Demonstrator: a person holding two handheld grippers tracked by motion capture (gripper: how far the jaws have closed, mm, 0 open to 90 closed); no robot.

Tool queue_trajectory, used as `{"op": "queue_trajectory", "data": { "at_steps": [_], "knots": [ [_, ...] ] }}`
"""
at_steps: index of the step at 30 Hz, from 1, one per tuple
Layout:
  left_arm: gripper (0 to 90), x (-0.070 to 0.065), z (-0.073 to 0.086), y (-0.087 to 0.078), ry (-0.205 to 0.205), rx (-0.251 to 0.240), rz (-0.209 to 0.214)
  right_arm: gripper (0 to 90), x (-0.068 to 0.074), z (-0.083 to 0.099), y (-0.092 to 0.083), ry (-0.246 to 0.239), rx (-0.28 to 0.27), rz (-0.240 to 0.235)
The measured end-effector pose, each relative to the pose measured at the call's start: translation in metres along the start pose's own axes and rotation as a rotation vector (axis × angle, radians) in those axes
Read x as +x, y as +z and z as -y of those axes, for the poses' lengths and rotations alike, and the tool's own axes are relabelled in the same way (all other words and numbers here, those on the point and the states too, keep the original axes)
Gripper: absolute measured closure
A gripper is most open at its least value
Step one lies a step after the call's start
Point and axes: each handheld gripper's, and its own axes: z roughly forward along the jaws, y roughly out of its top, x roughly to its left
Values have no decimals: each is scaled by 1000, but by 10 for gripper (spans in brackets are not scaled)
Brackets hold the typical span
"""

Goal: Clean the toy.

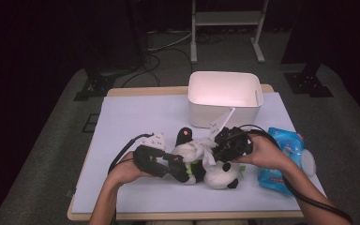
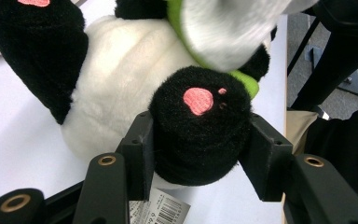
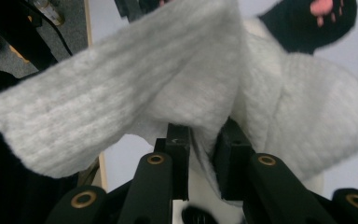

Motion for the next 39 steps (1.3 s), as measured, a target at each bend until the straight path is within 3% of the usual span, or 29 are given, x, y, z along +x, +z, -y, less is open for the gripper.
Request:
{"op": "queue_trajectory", "data": {
  "at_steps": [6, 10, 14, 27, 33, 37, 39],
  "knots": [
    [496, 0, 0, 0, 1, -3, -1, 761, -5, -21, 17, -18, 7, -15],
    [492, 0, 0, -1, 0, -7, -7, 841, -10, -29, 29, -14, 15, -6],
    [487, 1, -1, -2, 2, -9, -9, 849, -17, -32, 34, -7, -13, 1],
    [443, -7, -13, -14, 29, -24, -13, 848, -9, -37, 55, -12, 8, -52],
    [440, -10, -31, -25, 53, -62, -22, 847, -4, -34, 56, -10, -4, -74],
    [497, -10, -40, -18, 66, -32, -36, 833, 1, -29, 55, -24, -35, -86],
    [593, -10, -42, -9, 73, -15, -32, 815, 3, -26, 54, -21, -52, -87]
  ]
}}
